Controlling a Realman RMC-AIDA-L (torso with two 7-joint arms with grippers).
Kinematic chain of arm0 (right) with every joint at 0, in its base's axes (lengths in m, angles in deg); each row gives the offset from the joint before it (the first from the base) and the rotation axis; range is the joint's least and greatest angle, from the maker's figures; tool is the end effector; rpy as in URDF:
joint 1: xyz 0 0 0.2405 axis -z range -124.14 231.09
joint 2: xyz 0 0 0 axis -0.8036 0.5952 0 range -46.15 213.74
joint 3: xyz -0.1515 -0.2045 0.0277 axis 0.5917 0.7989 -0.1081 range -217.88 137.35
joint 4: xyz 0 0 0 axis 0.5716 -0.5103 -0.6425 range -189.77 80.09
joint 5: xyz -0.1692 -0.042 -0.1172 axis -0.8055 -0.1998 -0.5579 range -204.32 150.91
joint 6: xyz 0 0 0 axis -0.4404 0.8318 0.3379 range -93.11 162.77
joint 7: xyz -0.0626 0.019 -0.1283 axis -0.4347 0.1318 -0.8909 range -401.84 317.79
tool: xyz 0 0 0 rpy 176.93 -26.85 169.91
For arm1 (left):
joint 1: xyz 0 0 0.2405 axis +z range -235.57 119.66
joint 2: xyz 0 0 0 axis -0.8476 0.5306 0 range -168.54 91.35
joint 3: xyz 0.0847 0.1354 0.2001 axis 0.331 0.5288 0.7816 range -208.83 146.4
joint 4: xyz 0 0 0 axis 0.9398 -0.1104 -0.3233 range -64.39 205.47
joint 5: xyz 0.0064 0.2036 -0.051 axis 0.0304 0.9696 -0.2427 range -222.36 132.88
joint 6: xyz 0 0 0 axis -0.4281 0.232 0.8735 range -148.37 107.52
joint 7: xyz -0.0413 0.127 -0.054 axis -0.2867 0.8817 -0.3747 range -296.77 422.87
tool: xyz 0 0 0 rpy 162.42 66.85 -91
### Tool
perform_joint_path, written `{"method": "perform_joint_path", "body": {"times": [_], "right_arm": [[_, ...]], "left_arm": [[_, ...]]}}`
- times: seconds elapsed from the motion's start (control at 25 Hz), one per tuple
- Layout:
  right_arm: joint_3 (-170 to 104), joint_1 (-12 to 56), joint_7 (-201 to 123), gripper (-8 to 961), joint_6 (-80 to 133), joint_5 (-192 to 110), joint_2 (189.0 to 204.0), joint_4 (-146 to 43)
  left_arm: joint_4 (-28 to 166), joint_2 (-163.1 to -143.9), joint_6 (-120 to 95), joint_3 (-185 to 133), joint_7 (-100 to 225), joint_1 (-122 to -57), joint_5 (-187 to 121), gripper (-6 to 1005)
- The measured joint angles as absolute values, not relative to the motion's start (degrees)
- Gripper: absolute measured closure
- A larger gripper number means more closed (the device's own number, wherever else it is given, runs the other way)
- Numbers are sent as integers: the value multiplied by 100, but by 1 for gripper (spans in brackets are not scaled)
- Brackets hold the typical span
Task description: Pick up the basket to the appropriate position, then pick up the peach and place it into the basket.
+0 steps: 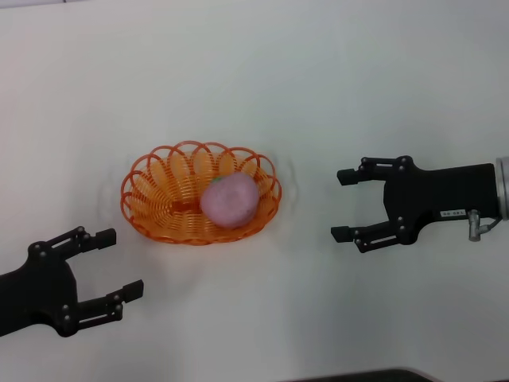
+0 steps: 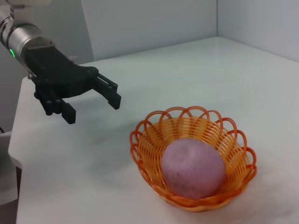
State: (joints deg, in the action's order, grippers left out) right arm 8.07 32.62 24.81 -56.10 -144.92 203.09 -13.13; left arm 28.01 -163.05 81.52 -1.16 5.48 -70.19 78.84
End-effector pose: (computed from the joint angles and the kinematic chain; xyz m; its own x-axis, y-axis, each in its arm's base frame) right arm 0.3019 0.2751 -0.0149 0.9151 -0.2327 -0.3292 -0.2929 -0.9448 -0.1466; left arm -0.3256 0.2077 -0.0118 0.8227 0.2600 0.5056 0.4000 -0.8967 -0.1897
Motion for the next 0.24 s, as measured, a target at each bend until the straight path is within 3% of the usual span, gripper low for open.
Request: {"method": "perform_joint_path", "body": {"times": [0.24], "right_arm": [[807,3278,2480,21,-5582,-14478,20324,-1325]], "left_arm": [[2833,-16305,8152,-116,548,-7038,7881,170]]}}
